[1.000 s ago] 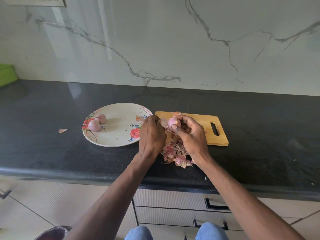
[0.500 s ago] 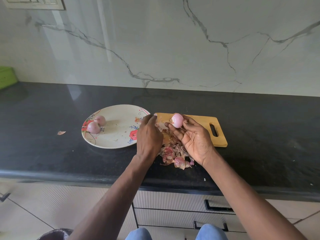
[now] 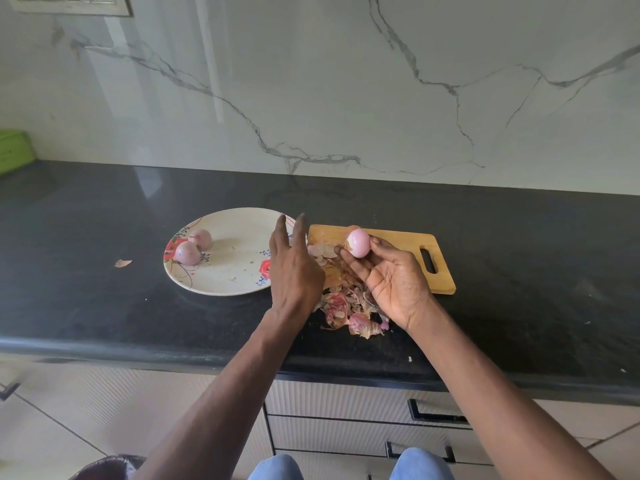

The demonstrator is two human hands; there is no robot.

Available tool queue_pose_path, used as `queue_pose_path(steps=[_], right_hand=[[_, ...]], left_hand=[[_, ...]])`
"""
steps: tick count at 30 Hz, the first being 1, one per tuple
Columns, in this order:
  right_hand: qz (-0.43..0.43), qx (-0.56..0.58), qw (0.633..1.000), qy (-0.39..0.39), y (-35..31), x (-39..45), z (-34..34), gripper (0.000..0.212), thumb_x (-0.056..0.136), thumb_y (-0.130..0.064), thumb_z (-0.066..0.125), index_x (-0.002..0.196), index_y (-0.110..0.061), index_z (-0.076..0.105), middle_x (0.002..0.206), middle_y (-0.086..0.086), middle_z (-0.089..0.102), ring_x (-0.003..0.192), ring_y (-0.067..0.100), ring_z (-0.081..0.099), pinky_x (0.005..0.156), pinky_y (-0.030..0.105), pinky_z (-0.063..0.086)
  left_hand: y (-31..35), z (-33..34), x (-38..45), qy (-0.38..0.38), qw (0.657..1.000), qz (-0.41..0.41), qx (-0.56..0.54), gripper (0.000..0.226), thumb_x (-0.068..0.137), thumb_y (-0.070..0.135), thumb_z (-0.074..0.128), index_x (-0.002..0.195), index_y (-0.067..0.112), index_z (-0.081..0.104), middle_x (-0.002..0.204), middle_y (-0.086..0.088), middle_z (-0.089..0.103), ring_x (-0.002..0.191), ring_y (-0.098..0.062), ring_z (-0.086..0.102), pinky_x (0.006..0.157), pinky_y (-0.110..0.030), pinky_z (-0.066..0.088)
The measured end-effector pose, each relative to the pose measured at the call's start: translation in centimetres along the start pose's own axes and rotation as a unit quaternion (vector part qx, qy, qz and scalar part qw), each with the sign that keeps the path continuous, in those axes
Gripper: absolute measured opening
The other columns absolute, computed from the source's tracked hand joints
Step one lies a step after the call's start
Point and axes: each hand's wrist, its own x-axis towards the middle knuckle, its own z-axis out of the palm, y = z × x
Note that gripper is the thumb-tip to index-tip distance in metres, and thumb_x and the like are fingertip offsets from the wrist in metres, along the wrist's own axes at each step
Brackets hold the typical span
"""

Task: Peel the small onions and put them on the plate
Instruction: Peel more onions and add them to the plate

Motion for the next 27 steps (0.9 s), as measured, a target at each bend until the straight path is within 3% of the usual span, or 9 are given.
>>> queue_pose_path(steps=[3, 6, 10, 13, 17, 21, 27], right_hand=[[0.005, 0.012, 1.000, 0.017, 0.0, 0.2, -0.1, 0.039, 0.099, -0.001, 0.051, 0.134, 0.014, 0.049, 0.135, 0.032, 0.057, 0.119, 0.044, 0.063, 0.094, 0.039, 0.058], [0.002, -0.013, 1.000, 0.021, -0.1, 0.2, -0.2, 0.037, 0.099, -0.003, 0.052, 0.132, 0.012, 0.052, 0.128, 0.030, 0.063, 0.108, 0.037, 0.069, 0.092, 0.039, 0.059], [-0.009, -0.065, 0.998, 0.021, 0.0, 0.1, -0.3, 0.031, 0.099, -0.005, 0.053, 0.128, 0.007, 0.057, 0.107, 0.020, 0.071, 0.093, 0.025, 0.072, 0.083, 0.032, 0.061], [-0.013, -0.076, 0.997, 0.020, 0.0, 0.2, -0.3, 0.030, 0.098, -0.003, 0.054, 0.126, 0.005, 0.060, 0.104, 0.017, 0.073, 0.093, 0.022, 0.072, 0.088, 0.031, 0.058], [-0.021, -0.087, 0.996, 0.023, 0.1, 0.3, -0.3, 0.027, 0.097, -0.001, 0.055, 0.123, 0.003, 0.062, 0.104, 0.017, 0.073, 0.093, 0.023, 0.072, 0.090, 0.032, 0.057], [-0.030, -0.091, 0.995, 0.017, 0.3, 0.3, -0.1, 0.029, 0.097, 0.002, 0.055, 0.125, 0.005, 0.060, 0.110, 0.021, 0.071, 0.096, 0.025, 0.072, 0.091, 0.032, 0.058], [-0.035, -0.106, 0.994, 0.018, 0.3, 0.1, 0.1, 0.028, 0.096, 0.004, 0.055, 0.123, 0.005, 0.060, 0.110, 0.021, 0.071, 0.097, 0.026, 0.072, 0.086, 0.030, 0.060]], left_hand=[[0.2, -0.3, 0.0, 0.015, 1.000, -0.003, -0.004, 0.027, 0.097, 0.011, 0.058, 0.121, 0.004, 0.069, 0.157, -0.013, 0.039, 0.148, -0.026, 0.026, 0.117, -0.037, 0.027], [0.4, -0.5, -0.3, 0.010, 0.997, 0.034, -0.064, 0.038, 0.097, 0.003, 0.056, 0.134, 0.010, 0.062, 0.154, -0.010, 0.043, 0.144, -0.024, 0.033, 0.115, -0.032, 0.029], [0.4, -0.6, -0.8, 0.011, 0.984, 0.107, -0.142, 0.029, 0.095, 0.023, 0.065, 0.120, 0.011, 0.073, 0.119, 0.001, 0.069, 0.114, -0.014, 0.059, 0.097, -0.033, 0.048], [0.5, -0.5, -1.1, -0.006, 0.978, 0.145, -0.148, 0.027, 0.094, 0.026, 0.068, 0.114, 0.010, 0.076, 0.109, -0.002, 0.075, 0.102, -0.005, 0.062, 0.087, -0.023, 0.050], [0.5, -0.4, -0.9, -0.001, 0.978, 0.108, -0.179, 0.023, 0.092, 0.021, 0.074, 0.112, 0.010, 0.078, 0.106, -0.003, 0.076, 0.097, -0.011, 0.068, 0.084, -0.025, 0.054], [0.5, -0.6, -0.9, -0.012, 0.971, 0.066, -0.231, 0.021, 0.091, 0.015, 0.074, 0.111, 0.010, 0.078, 0.104, 0.000, 0.077, 0.095, -0.005, 0.070, 0.083, -0.020, 0.055], [0.5, -0.7, -0.7, -0.022, 0.964, 0.036, -0.263, 0.018, 0.090, 0.014, 0.074, 0.107, 0.010, 0.079, 0.100, 0.001, 0.078, 0.093, -0.007, 0.073, 0.082, -0.027, 0.059]])
